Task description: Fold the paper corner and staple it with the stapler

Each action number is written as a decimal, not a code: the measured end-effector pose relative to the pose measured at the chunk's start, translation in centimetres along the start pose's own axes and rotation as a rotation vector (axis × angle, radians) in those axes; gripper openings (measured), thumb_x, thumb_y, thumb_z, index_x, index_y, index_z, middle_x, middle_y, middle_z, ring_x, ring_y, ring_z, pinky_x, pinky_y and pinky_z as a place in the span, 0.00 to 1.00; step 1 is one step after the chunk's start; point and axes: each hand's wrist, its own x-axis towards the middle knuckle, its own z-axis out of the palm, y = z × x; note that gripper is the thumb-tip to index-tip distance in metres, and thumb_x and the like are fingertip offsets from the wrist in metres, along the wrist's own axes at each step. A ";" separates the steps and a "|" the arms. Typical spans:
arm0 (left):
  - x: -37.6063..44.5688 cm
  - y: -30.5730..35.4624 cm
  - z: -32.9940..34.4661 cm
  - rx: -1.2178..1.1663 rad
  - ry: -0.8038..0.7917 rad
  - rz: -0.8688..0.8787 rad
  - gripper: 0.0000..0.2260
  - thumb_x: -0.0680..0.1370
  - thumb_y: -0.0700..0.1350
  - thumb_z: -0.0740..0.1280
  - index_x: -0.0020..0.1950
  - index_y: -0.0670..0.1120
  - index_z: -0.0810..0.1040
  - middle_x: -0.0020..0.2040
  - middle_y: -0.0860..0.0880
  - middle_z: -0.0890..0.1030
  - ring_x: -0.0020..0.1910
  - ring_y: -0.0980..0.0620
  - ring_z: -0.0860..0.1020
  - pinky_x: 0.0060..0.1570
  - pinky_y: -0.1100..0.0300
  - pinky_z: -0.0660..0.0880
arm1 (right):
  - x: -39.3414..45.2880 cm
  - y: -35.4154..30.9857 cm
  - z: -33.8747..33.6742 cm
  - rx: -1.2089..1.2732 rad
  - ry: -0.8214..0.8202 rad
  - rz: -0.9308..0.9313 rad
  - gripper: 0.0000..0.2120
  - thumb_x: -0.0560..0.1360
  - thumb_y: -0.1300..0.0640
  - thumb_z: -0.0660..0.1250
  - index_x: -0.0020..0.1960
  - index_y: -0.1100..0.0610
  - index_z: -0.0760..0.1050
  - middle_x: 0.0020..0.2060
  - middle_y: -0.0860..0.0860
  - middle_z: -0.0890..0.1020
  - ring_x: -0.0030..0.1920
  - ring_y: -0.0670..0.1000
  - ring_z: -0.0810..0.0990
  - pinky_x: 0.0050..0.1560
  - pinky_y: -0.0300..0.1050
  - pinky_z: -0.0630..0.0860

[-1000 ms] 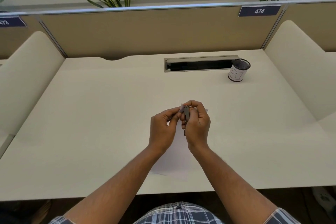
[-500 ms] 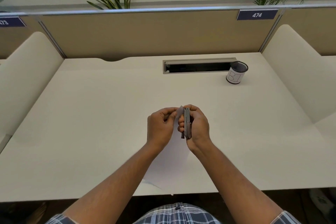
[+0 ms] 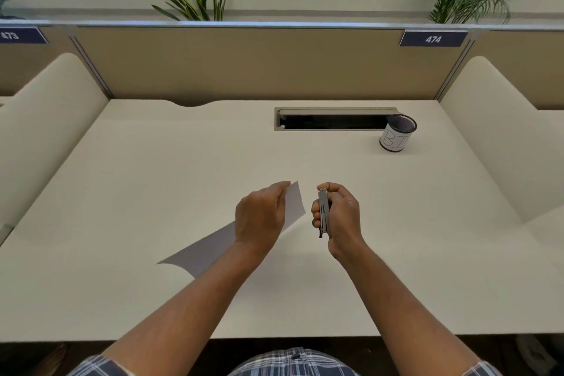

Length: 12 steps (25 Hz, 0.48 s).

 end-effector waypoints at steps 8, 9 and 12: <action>0.3 -1.8 0.9 -0.083 -0.023 -0.060 0.09 0.82 0.45 0.66 0.58 0.49 0.85 0.47 0.53 0.88 0.41 0.50 0.86 0.39 0.53 0.81 | 6.7 0.8 -4.8 -0.241 0.120 0.058 0.16 0.75 0.65 0.53 0.48 0.57 0.80 0.29 0.58 0.77 0.26 0.53 0.71 0.28 0.42 0.69; 0.3 -2.1 1.1 -0.089 -0.027 -0.066 0.09 0.82 0.44 0.66 0.58 0.50 0.85 0.48 0.54 0.88 0.42 0.50 0.86 0.40 0.53 0.81 | 7.8 0.9 -5.8 -0.280 0.145 0.075 0.16 0.75 0.65 0.54 0.48 0.57 0.80 0.30 0.58 0.78 0.27 0.53 0.71 0.27 0.42 0.70; 0.6 -2.7 1.8 -0.098 -0.048 -0.077 0.09 0.81 0.45 0.66 0.58 0.50 0.85 0.48 0.55 0.88 0.42 0.51 0.86 0.40 0.54 0.81 | 11.4 0.8 -8.9 -0.412 0.202 0.137 0.15 0.76 0.64 0.55 0.49 0.58 0.81 0.33 0.61 0.80 0.28 0.55 0.74 0.27 0.42 0.72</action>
